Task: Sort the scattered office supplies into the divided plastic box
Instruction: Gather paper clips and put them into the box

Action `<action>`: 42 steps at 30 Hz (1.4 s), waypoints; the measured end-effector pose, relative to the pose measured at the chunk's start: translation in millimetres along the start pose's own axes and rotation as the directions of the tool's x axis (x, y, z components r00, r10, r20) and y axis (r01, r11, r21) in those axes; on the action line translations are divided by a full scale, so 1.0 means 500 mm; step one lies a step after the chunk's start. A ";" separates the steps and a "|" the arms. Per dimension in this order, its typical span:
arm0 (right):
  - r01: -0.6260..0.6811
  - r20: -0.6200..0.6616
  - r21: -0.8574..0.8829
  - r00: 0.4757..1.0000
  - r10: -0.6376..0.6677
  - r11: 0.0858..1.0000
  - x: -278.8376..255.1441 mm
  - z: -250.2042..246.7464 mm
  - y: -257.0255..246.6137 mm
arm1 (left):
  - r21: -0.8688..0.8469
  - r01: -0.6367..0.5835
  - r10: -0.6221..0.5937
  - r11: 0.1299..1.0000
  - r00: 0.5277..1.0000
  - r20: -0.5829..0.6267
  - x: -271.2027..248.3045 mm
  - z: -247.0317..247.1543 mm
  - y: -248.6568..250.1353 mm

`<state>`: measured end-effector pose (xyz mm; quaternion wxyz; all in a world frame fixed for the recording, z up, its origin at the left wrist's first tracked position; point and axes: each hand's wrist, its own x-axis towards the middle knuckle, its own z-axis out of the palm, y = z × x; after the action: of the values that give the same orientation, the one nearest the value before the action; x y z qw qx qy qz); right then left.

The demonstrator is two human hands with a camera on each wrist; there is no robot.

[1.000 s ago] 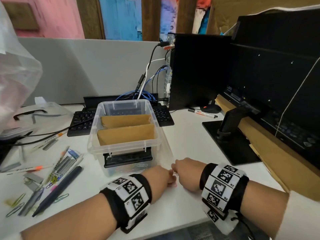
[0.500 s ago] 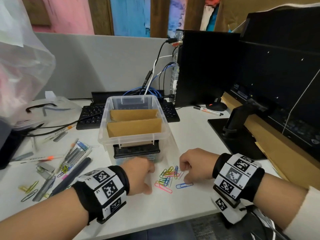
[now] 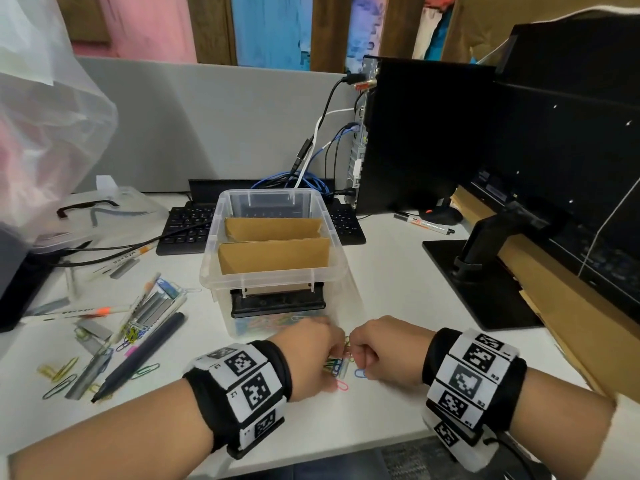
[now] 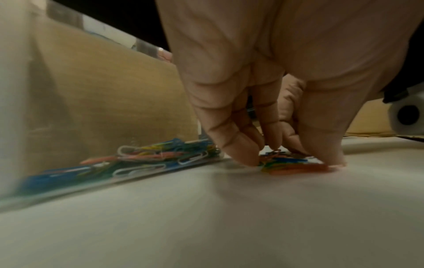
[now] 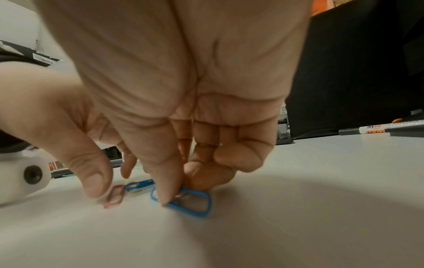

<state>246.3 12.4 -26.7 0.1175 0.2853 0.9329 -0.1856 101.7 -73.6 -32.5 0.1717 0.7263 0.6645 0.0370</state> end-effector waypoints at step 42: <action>-0.211 -0.065 0.057 0.974 0.215 0.976 0.035 -0.016 0.015 | 0.041 0.127 -0.127 0.991 0.992 0.015 -0.010 -0.019 -0.041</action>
<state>235.6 29.8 -27.0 0.0963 0.3930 0.8956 -0.1849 78.7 -75.2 -28.8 0.1652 0.6862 0.7084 0.0064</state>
